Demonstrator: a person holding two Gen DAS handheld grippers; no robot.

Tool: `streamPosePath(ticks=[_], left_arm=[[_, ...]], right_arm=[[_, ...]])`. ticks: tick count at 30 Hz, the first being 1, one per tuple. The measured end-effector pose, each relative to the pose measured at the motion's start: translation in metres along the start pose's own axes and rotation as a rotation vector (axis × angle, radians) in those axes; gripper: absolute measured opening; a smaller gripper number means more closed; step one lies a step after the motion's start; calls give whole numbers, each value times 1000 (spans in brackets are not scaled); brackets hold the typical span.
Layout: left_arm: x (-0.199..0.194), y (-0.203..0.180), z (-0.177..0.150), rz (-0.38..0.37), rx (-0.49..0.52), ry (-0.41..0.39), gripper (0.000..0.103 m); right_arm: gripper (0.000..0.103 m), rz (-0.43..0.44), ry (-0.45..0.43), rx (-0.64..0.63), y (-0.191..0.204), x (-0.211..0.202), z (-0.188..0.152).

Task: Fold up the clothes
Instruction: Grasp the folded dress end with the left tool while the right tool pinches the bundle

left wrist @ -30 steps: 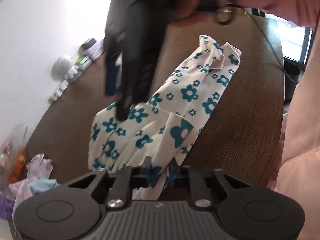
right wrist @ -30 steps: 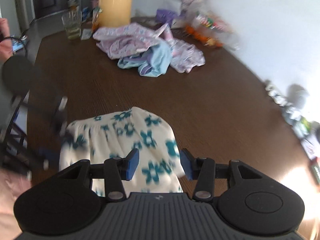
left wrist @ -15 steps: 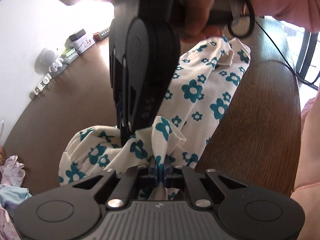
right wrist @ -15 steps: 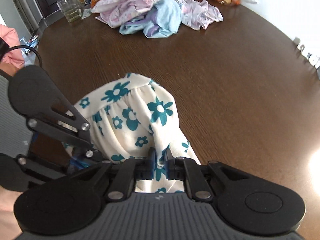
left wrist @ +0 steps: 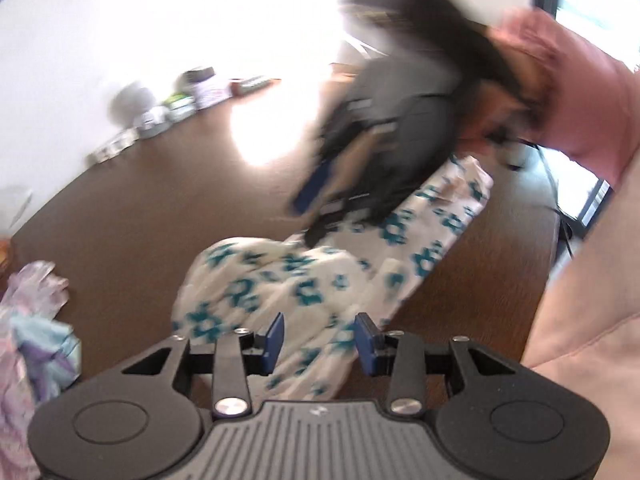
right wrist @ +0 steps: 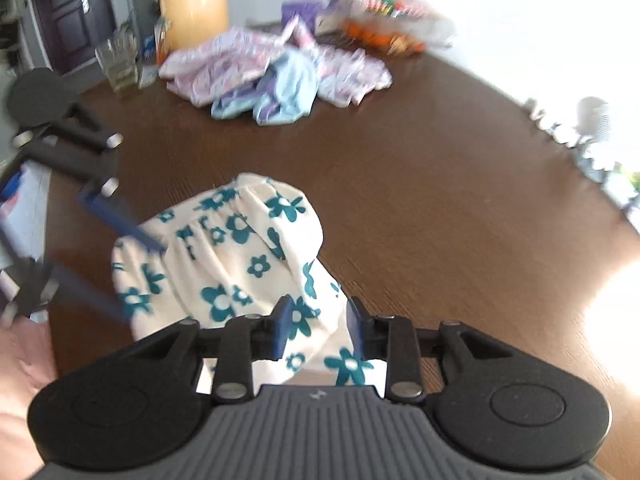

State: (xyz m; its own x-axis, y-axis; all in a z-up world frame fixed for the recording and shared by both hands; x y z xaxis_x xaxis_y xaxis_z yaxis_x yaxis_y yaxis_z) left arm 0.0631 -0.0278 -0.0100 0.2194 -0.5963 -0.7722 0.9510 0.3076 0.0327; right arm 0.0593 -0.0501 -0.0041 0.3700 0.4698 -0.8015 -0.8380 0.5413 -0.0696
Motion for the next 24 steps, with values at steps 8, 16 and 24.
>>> streamPosePath(ticks=[8,16,24], left_arm=[[10,46,10,79,-2,-5,34],[47,64,8,42,49,38,24],[58,72,-1,2,49,28,24]], right_arm=[[49,60,-36,-116,57,-19,-3],[45,-31,53,-185,70,33,-23],[47,8,72,-105,60,45,-25]])
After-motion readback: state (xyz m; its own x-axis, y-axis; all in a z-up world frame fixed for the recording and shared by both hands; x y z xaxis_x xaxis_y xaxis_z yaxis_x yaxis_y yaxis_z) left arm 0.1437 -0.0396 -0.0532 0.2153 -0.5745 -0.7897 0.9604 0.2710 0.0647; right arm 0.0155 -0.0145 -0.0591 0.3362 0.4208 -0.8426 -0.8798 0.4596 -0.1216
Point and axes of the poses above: each gripper's, at about its wrist camera, not at the fingertips, and x roughly the way its jaws point, y to its left, z to its top, the point moved 10 cm from there along x, roughly the way its jaws point, and after that the axes turned 4 degrees about -z, right-handed, at the moved point
